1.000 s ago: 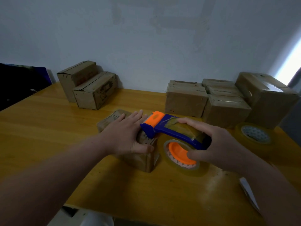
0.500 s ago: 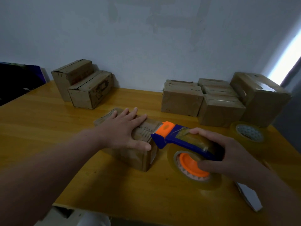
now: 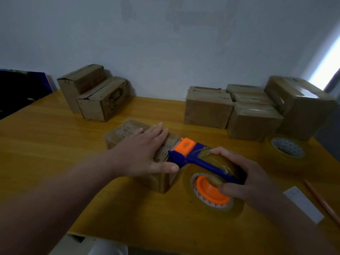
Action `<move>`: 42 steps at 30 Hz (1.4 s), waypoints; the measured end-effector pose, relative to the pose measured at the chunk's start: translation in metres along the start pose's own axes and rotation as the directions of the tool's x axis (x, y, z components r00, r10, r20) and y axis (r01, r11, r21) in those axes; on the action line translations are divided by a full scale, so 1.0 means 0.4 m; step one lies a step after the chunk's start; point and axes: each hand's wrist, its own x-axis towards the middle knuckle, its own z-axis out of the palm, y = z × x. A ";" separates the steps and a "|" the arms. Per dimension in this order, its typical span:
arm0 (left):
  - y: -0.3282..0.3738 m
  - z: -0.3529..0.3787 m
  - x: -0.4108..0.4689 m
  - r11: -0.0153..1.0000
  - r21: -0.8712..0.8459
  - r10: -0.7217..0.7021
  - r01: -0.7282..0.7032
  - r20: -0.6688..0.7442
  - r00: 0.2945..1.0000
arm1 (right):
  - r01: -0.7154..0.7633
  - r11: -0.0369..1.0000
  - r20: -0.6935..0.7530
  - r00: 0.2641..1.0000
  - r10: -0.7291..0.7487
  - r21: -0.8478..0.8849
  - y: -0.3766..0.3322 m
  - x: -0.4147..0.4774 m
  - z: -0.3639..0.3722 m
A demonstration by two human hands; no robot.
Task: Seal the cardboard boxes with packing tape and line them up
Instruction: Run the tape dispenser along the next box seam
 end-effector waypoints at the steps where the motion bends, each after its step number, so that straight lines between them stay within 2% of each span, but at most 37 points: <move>1: 0.013 0.004 0.001 1.000 0.010 0.025 -0.025 -0.010 1.000 | 0.000 1.000 -0.004 1.000 0.000 -0.005 0.003 0.000 0.002; 8: 0.005 -0.001 0.008 0.996 0.018 0.089 -0.089 -0.017 0.996 | 0.008 1.000 -0.037 0.999 -0.008 0.004 0.011 0.009 0.025; 13: -0.028 0.009 0.007 0.997 -0.017 0.072 -0.073 -0.072 0.995 | 0.028 0.999 -0.108 0.994 -0.032 -0.037 0.006 0.028 0.075; 23: -0.047 0.013 0.006 0.992 -0.074 0.100 -0.107 -0.090 0.991 | 0.049 0.998 -0.065 0.997 -0.051 -0.040 -0.024 -0.012 0.043; 31: -0.036 0.008 0.007 0.997 -0.056 0.053 -0.057 -0.069 0.996 | -0.013 0.988 -0.015 1.000 0.011 -0.154 -0.028 -0.088 -0.042; 37: -0.041 0.004 0.005 0.993 -0.093 0.070 -0.077 -0.074 0.995 | -0.105 0.930 0.072 0.988 0.139 -0.353 -0.056 -0.028 -0.020; 42: -0.024 0.004 0.005 0.963 -0.264 0.011 -0.059 -0.178 0.984 | -0.123 0.874 0.127 0.971 0.204 -0.470 -0.090 0.077 0.016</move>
